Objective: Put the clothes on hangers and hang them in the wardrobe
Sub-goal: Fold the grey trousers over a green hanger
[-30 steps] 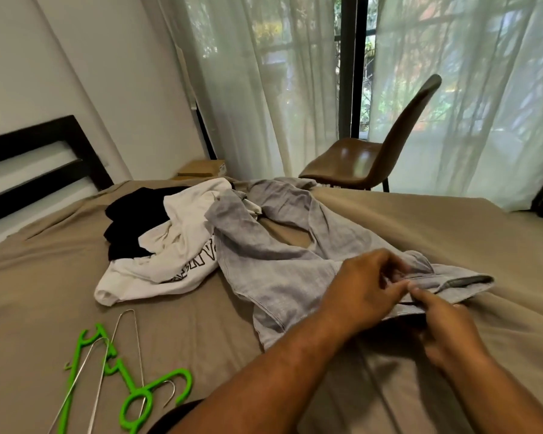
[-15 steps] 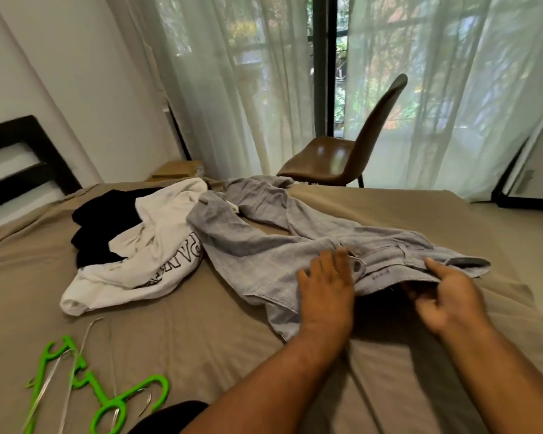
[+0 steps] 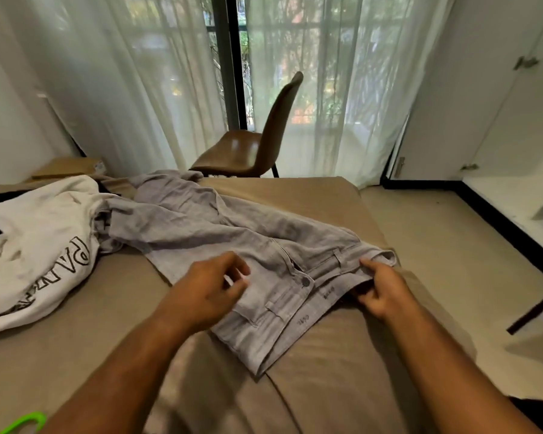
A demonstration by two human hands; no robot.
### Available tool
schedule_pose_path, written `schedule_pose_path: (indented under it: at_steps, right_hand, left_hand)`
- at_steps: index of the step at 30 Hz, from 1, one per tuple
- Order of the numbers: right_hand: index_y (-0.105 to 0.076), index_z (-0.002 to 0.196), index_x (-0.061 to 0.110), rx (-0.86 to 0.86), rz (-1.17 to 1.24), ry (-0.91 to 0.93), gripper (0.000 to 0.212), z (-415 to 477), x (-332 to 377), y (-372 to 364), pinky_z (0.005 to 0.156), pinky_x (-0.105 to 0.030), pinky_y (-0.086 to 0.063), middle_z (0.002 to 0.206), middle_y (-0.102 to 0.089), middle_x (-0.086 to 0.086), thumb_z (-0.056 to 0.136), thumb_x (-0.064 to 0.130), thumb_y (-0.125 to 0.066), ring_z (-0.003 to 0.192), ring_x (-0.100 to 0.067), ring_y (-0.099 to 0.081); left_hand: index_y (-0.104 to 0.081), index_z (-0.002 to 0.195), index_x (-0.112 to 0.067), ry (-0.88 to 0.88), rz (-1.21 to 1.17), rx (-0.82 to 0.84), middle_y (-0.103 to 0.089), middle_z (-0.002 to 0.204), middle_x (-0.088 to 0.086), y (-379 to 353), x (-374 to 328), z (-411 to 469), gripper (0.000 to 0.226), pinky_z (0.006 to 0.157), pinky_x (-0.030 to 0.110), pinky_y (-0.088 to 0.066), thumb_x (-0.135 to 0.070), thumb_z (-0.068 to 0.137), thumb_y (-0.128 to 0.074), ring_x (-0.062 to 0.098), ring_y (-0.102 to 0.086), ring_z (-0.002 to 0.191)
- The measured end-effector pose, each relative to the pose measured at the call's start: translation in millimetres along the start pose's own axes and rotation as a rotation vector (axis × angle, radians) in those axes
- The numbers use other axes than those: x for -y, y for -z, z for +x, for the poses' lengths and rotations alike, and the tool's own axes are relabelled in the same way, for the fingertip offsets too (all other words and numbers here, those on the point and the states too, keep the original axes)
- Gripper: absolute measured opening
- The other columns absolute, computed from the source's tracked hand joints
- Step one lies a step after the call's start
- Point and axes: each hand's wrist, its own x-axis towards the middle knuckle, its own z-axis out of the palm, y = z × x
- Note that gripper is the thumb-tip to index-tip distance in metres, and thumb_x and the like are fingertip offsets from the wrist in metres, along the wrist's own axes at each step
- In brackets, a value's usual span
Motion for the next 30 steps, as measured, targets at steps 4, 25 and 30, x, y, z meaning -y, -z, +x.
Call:
schedule_pose_path:
  at_steps: [4, 25, 30]
  right_hand:
    - [-0.073, 0.112, 0.016, 0.025, -0.032, 0.079, 0.032, -0.3, 7.2, -5.0, 0.084, -0.044, -0.058, 0.105, -0.077, -0.012, 0.091, 0.040, -0.070, 0.098, -0.032, -0.072]
    - [-0.055, 0.130, 0.032, 0.146, -0.820, 1.039, 0.046, -73.4, 64.0, -80.7, 0.082, -0.016, -0.049, 0.119, -0.061, 0.012, 0.095, 0.001, -0.058, 0.107, -0.009, -0.060]
    - [-0.062, 0.093, 0.045, 0.657, -1.261, 1.099, 0.022, -112.0, 38.1, -101.8, 0.070, -0.013, -0.045, 0.086, -0.064, 0.023, 0.090, 0.025, -0.070, 0.082, 0.007, -0.061]
  left_hand:
    - [-0.035, 0.138, -0.037, -0.075, 0.461, 0.287, -0.043, 0.137, -0.009, -62.6, -4.1, 0.9, 0.095, 0.101, 0.040, -0.048, -0.071, 0.062, -0.080, 0.015, -0.048, 0.122]
    - [-0.073, 0.096, -0.028, -0.567, -0.028, -0.020, -0.061, 0.104, -0.019, 6.3, -21.8, -5.0, 0.039, 0.084, 0.016, -0.051, 0.008, 0.089, -0.059, 0.000, -0.061, 0.100]
    - [-0.065, 0.109, -0.029, -0.454, -0.204, -0.295, -0.064, 0.108, -0.020, 10.5, -16.8, 1.7, 0.036, 0.089, 0.013, -0.052, -0.011, 0.082, -0.080, -0.001, -0.063, 0.105]
